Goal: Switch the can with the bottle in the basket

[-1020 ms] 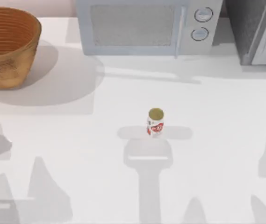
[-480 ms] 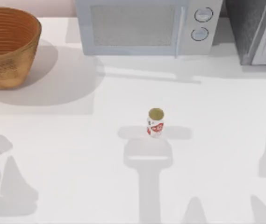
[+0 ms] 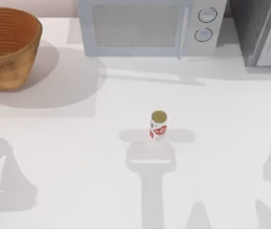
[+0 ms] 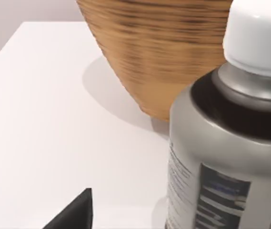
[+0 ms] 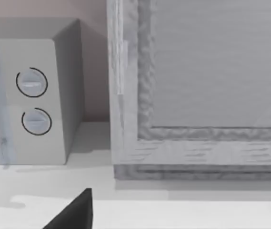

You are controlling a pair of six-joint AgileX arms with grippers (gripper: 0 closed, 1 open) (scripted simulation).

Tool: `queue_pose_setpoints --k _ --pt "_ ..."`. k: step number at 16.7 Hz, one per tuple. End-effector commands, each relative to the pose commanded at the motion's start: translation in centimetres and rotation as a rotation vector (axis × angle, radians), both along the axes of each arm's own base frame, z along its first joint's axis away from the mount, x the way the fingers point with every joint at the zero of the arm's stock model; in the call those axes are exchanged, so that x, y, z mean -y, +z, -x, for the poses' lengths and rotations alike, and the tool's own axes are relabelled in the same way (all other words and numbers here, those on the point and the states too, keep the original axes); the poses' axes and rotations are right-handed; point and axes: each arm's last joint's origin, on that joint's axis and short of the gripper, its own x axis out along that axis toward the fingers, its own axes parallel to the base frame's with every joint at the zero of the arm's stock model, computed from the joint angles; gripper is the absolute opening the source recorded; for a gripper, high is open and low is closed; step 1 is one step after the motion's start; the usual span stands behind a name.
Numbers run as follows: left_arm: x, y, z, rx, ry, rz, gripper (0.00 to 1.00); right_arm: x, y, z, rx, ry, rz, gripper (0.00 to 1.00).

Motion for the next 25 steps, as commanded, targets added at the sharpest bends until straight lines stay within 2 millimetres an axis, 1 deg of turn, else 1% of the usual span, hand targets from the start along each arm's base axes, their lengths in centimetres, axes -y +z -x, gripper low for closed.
queue_pose_setpoints --k 4,6,10,23,24,25 --pt "0.1 -0.6 -3.0 0.000 0.000 0.000 1.00 0.0 0.0 0.0 0.000 0.000 0.000 1.00" --pt "0.2 -0.9 -4.1 0.000 0.000 0.000 1.00 0.0 0.0 0.0 0.000 0.000 0.000 1.00" --pt "0.2 -1.0 -4.3 0.000 0.000 0.000 1.00 0.0 0.0 0.0 0.000 0.000 0.000 1.00" --pt "0.2 -1.0 -4.3 0.000 0.000 0.000 0.02 0.0 0.0 0.0 0.000 0.000 0.000 1.00" --pt "0.2 -1.0 -4.3 0.000 0.000 0.000 0.00 0.0 0.0 0.0 0.000 0.000 0.000 1.00" --pt "0.2 -1.0 -4.3 0.000 0.000 0.000 0.00 0.0 0.0 0.0 0.000 0.000 0.000 1.00"
